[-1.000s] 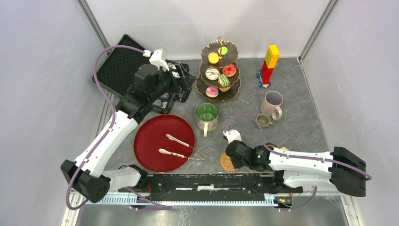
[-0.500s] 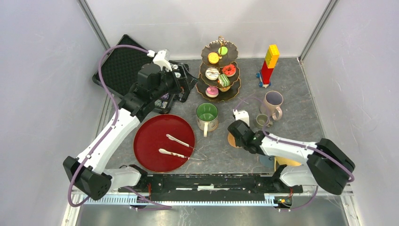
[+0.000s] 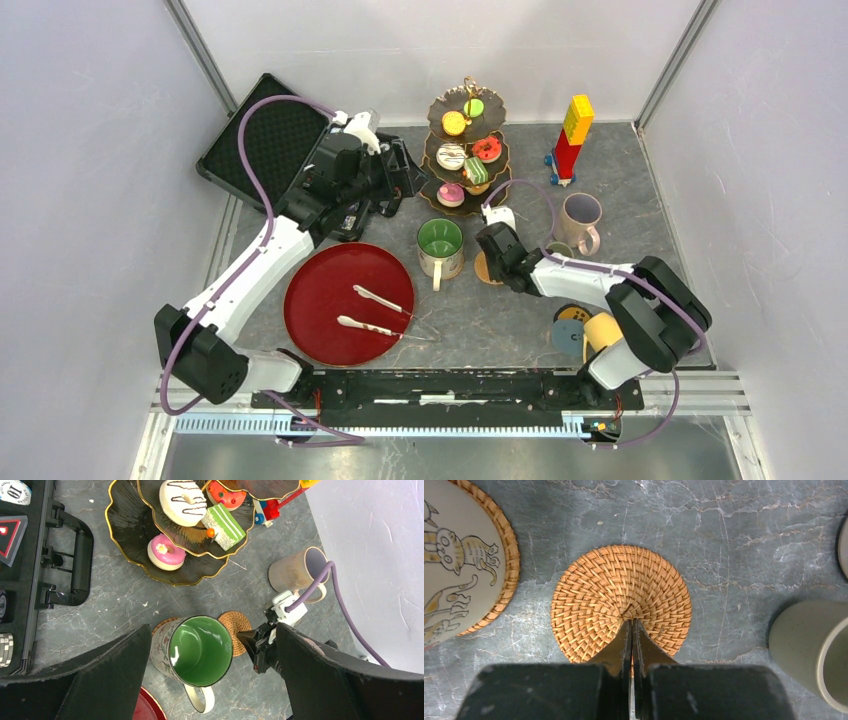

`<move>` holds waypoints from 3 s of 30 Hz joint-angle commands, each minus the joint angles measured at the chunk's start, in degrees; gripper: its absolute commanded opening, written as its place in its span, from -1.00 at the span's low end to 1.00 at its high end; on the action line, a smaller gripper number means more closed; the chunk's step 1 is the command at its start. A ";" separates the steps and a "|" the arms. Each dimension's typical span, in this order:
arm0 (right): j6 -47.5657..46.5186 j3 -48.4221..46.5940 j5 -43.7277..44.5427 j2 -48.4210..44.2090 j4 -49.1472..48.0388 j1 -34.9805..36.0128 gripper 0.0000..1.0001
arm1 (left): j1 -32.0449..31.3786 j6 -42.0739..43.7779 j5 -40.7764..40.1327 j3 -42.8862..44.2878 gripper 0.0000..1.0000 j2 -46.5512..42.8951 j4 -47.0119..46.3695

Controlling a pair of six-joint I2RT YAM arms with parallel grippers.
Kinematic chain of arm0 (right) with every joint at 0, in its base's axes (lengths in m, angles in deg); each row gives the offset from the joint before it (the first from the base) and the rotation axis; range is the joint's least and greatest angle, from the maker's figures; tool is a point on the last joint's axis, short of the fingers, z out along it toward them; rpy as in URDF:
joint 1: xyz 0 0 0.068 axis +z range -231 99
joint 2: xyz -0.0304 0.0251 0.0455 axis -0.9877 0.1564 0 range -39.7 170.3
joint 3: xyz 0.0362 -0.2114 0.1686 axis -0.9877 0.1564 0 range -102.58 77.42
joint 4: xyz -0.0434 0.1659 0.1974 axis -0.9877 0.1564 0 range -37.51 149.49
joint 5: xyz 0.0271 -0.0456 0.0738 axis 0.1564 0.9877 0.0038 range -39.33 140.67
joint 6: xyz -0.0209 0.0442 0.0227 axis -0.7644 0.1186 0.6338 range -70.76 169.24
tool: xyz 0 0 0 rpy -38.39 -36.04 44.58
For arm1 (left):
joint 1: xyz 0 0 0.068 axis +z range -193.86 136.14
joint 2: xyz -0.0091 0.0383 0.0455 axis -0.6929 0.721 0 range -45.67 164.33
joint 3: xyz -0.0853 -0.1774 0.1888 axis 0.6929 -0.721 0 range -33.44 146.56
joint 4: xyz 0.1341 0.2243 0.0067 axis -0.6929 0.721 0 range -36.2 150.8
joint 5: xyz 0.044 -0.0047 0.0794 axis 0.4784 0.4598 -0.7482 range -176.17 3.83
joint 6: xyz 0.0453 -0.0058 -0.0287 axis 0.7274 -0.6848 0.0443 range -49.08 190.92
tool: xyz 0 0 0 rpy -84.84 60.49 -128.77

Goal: Serve the afternoon tea

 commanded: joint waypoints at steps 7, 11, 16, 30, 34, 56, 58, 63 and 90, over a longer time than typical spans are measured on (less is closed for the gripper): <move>-4.79 -8.54 -5.31 -0.46 6.37 -1.38 -0.82 | 0.73 1.19 1.23 2.44 1.00 0.68 -0.66; -5.79 -14.34 -2.89 -5.49 14.97 -1.33 -0.45 | 0.73 0.97 1.78 2.22 1.00 -0.02 -1.00; -4.27 -15.66 2.81 -17.89 26.71 -1.48 0.07 | 0.66 0.91 2.09 1.94 1.00 -1.41 -1.57; 24.06 -7.60 16.83 -45.87 59.41 -6.05 0.96 | 0.62 0.87 1.86 0.38 1.00 -4.14 -3.42; 34.28 -2.09 22.10 -54.27 60.84 -6.48 0.96 | 0.64 0.87 2.01 0.44 1.00 -3.96 -3.46; -14.56 -1.17 -24.29 -31.17 12.15 -43.07 0.93 | 0.65 0.56 3.76 -0.02 1.00 -2.88 -4.35; -16.42 -1.00 -27.30 -27.90 9.95 -45.98 0.83 | 0.64 0.26 4.25 0.08 1.00 -2.67 -4.35; -18.92 -1.34 -29.31 -20.17 5.95 -48.35 0.58 | 0.63 -0.45 5.70 0.15 1.00 -2.63 -4.71; -21.58 -9.26 -13.65 -21.92 2.55 -40.18 -1.00 | 0.73 -1.68 7.91 0.69 1.00 0.89 -4.53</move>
